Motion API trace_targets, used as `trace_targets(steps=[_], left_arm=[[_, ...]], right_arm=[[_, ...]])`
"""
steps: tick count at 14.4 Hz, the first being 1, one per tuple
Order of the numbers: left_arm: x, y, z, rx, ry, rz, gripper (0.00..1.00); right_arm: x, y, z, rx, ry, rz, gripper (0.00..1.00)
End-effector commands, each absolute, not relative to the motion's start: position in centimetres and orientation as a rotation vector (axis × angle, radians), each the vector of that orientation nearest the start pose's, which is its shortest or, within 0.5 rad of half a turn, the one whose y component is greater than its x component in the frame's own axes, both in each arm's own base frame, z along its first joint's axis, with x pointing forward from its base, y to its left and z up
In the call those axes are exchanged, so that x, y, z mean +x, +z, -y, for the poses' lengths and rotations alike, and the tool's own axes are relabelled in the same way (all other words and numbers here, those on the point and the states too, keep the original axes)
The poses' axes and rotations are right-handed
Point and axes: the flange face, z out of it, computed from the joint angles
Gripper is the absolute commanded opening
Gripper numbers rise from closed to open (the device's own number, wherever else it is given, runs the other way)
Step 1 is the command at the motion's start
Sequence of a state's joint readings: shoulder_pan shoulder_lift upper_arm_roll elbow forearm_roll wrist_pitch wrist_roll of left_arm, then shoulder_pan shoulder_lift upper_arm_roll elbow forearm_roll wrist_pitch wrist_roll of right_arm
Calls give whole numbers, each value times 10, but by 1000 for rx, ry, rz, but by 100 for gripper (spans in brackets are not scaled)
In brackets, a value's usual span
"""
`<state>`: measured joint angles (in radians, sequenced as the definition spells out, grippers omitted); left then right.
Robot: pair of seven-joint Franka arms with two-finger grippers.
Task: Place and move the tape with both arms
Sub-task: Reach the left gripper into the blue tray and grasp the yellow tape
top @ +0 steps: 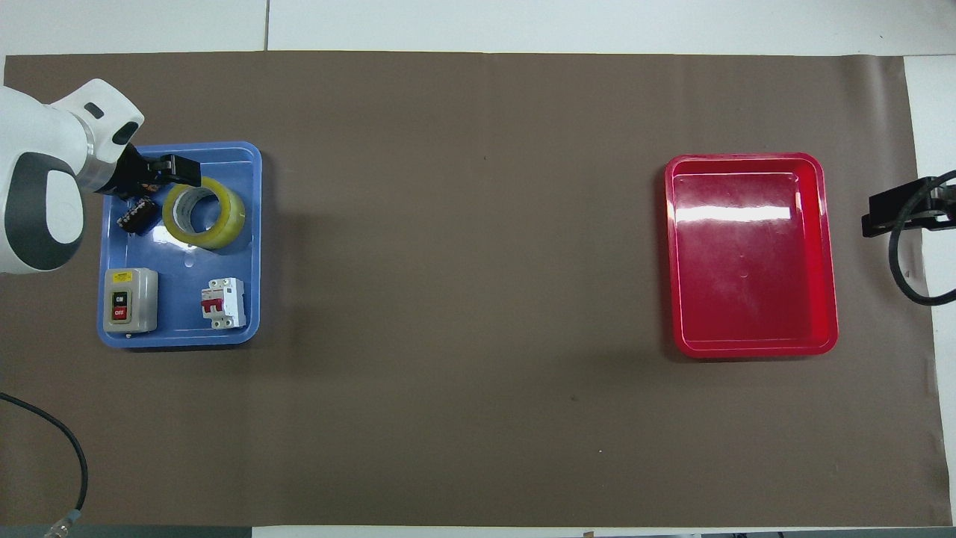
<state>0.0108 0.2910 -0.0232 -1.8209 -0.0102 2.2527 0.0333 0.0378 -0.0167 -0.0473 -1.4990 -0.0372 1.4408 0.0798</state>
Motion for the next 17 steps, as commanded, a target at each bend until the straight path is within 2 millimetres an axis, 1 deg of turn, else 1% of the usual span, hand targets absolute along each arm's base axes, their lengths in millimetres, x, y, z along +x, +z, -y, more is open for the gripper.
trace_targets(steps=[1,4,8,9,10,11,12,13,14,17], left_arm=[[634,370,-16,-3119,-254,-116,100],[634,348,-20,-3122,-221,-123,100],[620,320,-22,-3122,-225,-114,100],[618,316,-22,-3122,-225,-114,98],[617,317,-22,-3122,-228,-114,95],[618,317,-22,-3122,-230,-112,78],[619,318,-25,-3121,-237,-102,49],[619,318,-34,-3119,-237,-91,11],[620,320,-40,-3118,-248,-76,0],[621,332,-42,-3115,-275,-52,0]], right_arm=[[536,656,9,-3160,65,-125,100],[536,656,9,-3160,65,-125,100],[536,655,9,-3160,67,-125,100],[536,656,9,-3160,65,-125,100],[536,656,9,-3160,65,-125,100],[536,656,10,-3160,65,-127,100],[536,656,9,-3160,65,-125,100],[536,655,9,-3160,67,-125,100],[536,655,9,-3160,67,-125,100],[536,655,9,-3160,67,-125,100]])
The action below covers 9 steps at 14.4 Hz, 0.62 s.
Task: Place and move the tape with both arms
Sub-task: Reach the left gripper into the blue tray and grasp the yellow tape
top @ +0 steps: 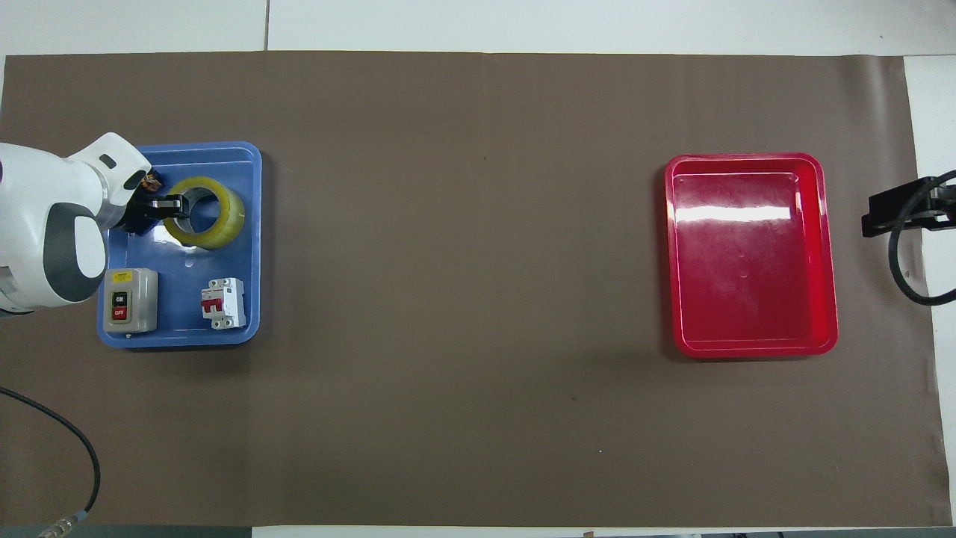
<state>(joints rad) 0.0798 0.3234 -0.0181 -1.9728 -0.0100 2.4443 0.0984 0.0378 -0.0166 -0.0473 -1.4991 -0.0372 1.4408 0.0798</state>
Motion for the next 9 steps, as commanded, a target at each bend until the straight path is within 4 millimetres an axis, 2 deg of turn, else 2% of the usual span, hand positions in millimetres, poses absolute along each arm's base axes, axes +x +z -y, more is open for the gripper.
trace_targets(steps=[1,2,5,7,8,9], left_arm=[[621,344,-42,-3112,-293,-52,0],[620,352,-41,-3112,-298,-49,0],[617,398,-29,-3122,-257,-26,0],[623,431,-5,-3134,-205,6,0],[625,442,18,-3140,-172,20,0],[624,444,45,-3145,-162,35,0]], right_arm=[[536,656,9,-3160,65,-125,100],[536,656,9,-3160,65,-127,100],[536,656,9,-3160,65,-127,100],[536,655,9,-3160,67,-127,100],[536,656,9,-3160,65,-127,100],[536,655,9,-3160,67,-127,100]])
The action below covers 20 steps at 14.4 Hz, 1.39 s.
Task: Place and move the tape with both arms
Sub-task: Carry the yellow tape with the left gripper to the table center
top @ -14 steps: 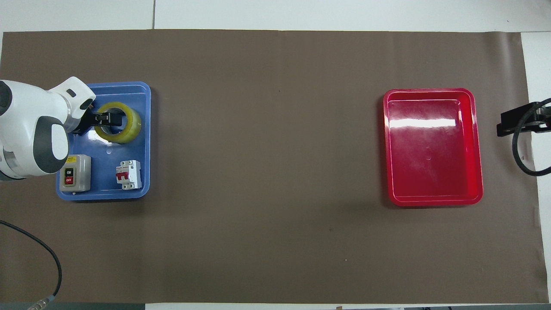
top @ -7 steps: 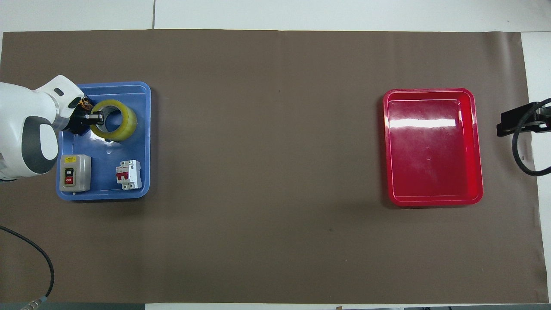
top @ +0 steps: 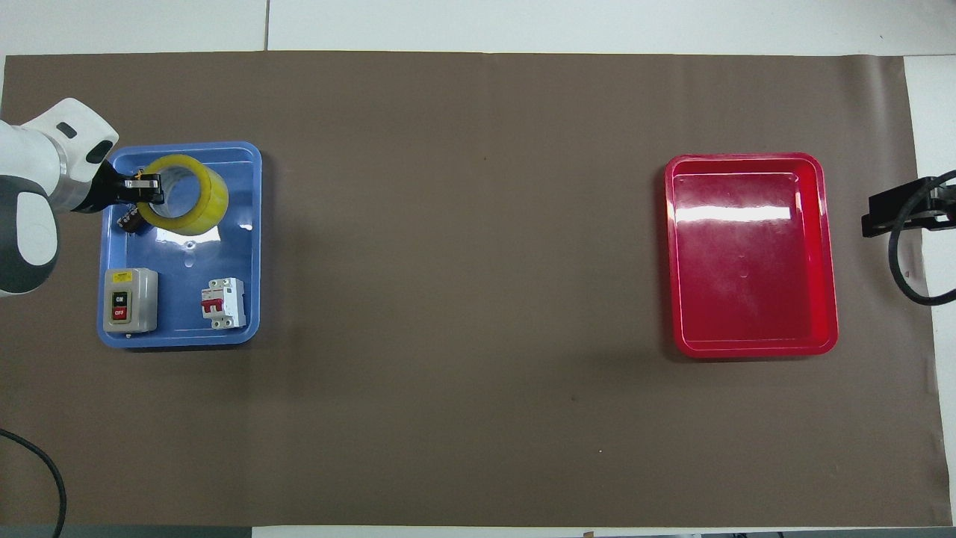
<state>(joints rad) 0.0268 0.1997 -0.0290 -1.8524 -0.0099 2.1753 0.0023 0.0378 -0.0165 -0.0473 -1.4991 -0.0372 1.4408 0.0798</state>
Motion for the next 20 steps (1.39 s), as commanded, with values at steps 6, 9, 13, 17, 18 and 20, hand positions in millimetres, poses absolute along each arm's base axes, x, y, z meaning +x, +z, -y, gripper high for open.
trace_targets(steps=[6,9,13,17,18,20], left_arm=[[587,415,226,-3150,-200,161,0],[554,393,317,-3169,-192,139,0],[537,361,409,-3182,-224,174,0],[514,343,456,-3174,-256,123,0],[512,337,456,-3169,-248,115,0],[509,330,453,-3178,-252,111,0]], right_arm=[[536,655,9,-3160,67,-127,100],[536,655,10,-3160,67,-130,100],[536,655,10,-3160,67,-130,100],[535,656,10,-3160,67,-130,100],[535,655,10,-3160,69,-130,100],[535,654,10,-3160,74,-130,100]])
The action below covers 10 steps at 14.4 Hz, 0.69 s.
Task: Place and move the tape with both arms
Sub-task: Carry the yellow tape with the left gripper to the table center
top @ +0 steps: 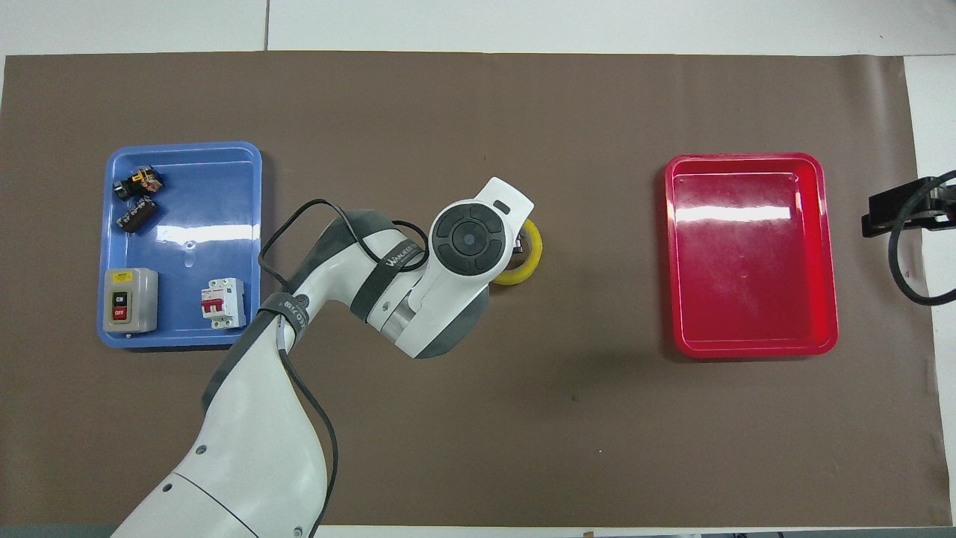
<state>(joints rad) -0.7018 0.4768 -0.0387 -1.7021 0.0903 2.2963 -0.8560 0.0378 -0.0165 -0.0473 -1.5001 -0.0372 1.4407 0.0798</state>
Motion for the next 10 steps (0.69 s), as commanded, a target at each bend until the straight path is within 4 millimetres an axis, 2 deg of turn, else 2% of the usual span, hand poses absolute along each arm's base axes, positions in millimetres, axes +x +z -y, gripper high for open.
trace_targets(steps=[1,2,3,4,6,7,8,10], left_arm=[[508,326,451,-3170,-238,115,1],[507,326,450,-3168,-234,115,50],[507,326,449,-3162,-229,120,94],[508,329,448,-3161,-228,123,100],[509,349,441,-3167,-246,133,100],[511,352,429,-3153,-231,152,100],[515,364,408,-3148,-233,177,100],[522,400,355,-3148,-271,223,100]], right_arm=[[535,654,10,-3160,70,-130,100],[535,656,10,-3158,65,-129,100],[536,656,11,-3158,62,-129,100],[536,655,10,-3158,62,-134,100],[540,654,8,-3158,7,-131,100],[539,650,8,-3157,-6,-128,100],[537,647,7,-3157,-3,-123,100],[537,647,-8,-3161,-6,-80,100]])
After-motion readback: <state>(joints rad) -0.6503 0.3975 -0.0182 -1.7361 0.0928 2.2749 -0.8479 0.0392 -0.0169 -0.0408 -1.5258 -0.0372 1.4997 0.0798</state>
